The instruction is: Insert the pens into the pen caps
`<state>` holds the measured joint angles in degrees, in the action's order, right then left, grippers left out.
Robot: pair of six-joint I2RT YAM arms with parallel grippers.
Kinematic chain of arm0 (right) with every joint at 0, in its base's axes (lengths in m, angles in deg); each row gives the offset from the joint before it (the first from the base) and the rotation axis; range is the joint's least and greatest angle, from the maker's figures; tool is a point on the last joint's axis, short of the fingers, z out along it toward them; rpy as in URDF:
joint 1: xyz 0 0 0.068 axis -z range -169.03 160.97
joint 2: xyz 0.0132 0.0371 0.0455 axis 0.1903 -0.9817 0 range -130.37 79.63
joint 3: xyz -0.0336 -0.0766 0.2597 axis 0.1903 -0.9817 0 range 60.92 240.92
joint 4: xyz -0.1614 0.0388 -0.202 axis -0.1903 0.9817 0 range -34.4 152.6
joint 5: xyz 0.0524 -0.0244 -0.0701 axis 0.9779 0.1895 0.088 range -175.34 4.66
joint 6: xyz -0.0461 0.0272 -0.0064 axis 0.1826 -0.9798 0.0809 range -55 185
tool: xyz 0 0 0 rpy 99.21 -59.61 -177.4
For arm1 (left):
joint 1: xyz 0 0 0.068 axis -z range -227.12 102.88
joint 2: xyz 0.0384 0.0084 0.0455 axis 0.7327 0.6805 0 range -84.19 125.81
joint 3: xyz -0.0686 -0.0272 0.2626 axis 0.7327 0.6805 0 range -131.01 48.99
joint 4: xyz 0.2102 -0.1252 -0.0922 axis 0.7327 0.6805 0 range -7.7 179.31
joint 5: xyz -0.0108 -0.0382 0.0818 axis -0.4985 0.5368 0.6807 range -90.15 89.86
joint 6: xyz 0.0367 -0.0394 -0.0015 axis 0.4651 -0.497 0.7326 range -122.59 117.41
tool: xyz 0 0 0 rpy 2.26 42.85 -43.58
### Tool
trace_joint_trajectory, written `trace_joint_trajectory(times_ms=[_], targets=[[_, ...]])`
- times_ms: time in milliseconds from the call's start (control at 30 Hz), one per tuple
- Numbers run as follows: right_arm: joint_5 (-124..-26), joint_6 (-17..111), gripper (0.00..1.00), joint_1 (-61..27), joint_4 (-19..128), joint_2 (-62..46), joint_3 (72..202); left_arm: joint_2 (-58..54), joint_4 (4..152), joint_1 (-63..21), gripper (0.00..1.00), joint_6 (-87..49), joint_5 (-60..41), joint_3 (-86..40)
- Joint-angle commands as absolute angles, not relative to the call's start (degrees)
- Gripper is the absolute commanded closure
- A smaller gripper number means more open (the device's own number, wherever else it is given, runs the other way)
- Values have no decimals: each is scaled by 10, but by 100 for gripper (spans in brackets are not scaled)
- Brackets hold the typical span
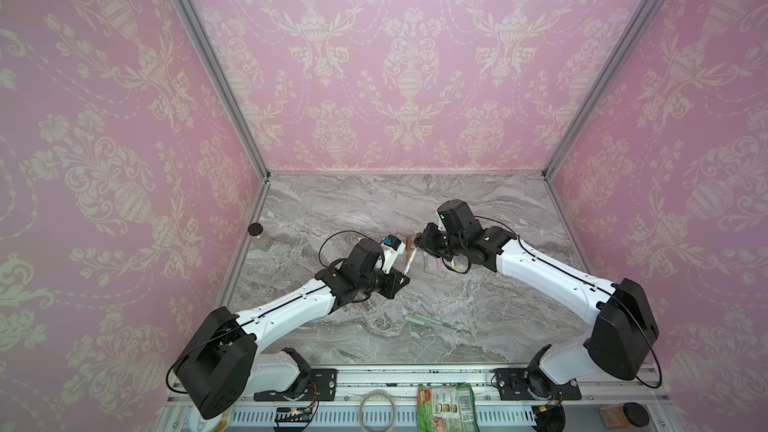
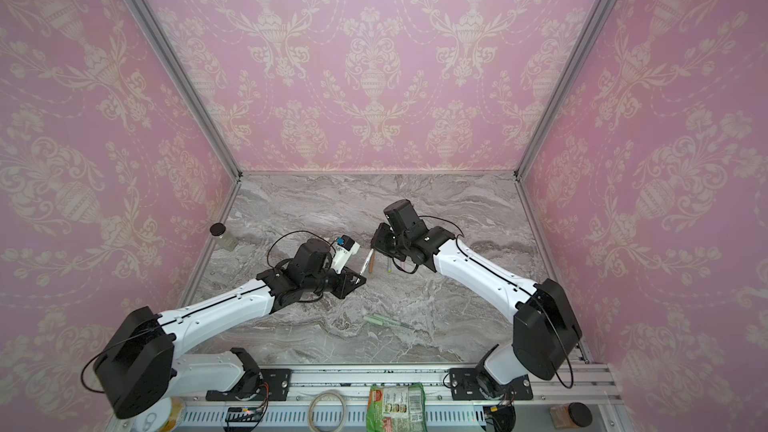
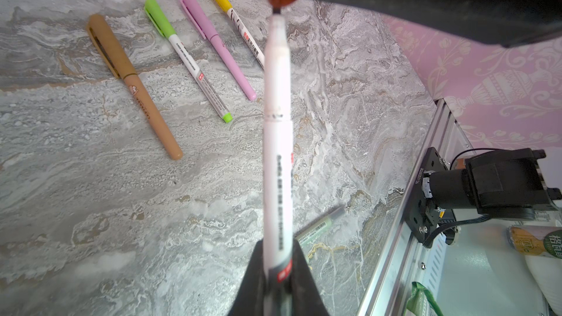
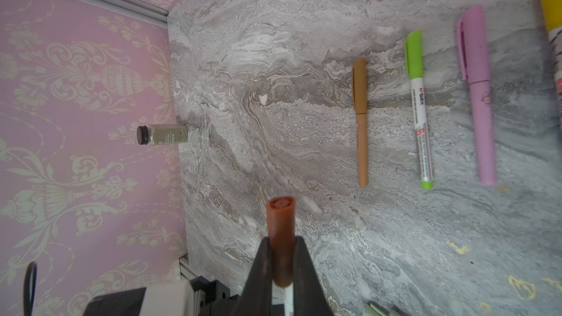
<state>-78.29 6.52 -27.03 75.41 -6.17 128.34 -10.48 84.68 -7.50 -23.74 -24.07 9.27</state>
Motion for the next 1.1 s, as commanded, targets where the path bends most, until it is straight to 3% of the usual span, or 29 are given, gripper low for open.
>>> trace_joint_trajectory(times_ms=[0, 1067], targets=[[-797, 81, 100, -273, 771, -59, 1291, -107, 837, -72, 100, -247, -237, 91], [-790, 75, 100, -275, 758, -74, 1297, -112, 839, -73, 100, -250, -237, 96]])
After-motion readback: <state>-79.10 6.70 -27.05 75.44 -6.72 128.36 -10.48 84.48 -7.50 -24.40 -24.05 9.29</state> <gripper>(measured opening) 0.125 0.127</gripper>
